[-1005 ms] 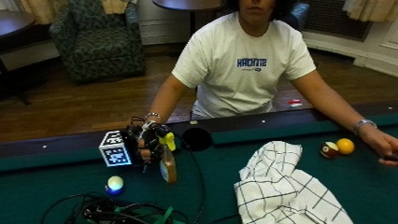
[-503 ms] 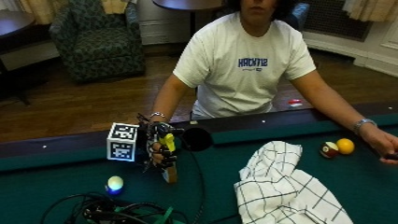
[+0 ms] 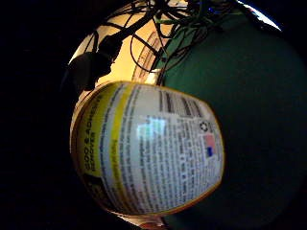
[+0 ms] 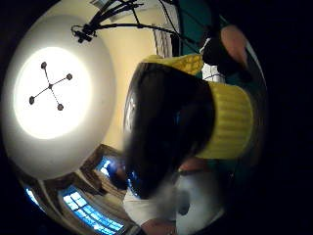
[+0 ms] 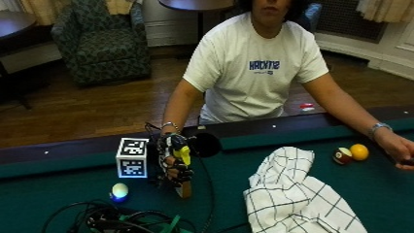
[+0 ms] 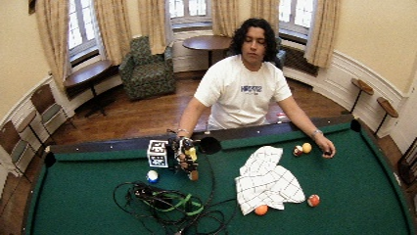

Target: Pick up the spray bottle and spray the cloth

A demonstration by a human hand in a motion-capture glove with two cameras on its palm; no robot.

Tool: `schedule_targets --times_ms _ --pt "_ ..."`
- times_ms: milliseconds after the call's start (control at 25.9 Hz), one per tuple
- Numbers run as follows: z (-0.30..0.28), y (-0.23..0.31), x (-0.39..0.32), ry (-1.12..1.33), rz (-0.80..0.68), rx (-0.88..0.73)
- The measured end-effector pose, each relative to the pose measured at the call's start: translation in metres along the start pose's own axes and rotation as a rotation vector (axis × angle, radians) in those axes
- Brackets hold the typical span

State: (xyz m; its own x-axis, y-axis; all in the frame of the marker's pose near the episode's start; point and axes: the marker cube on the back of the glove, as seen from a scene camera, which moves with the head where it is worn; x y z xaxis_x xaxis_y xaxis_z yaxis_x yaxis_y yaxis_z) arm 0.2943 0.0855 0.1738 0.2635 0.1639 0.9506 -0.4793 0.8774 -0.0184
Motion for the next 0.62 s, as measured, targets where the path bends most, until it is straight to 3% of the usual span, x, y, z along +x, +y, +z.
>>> schedule_targets --times_ms 619 --pt "0.034 -0.038 -0.027 0.191 -0.022 0.076"
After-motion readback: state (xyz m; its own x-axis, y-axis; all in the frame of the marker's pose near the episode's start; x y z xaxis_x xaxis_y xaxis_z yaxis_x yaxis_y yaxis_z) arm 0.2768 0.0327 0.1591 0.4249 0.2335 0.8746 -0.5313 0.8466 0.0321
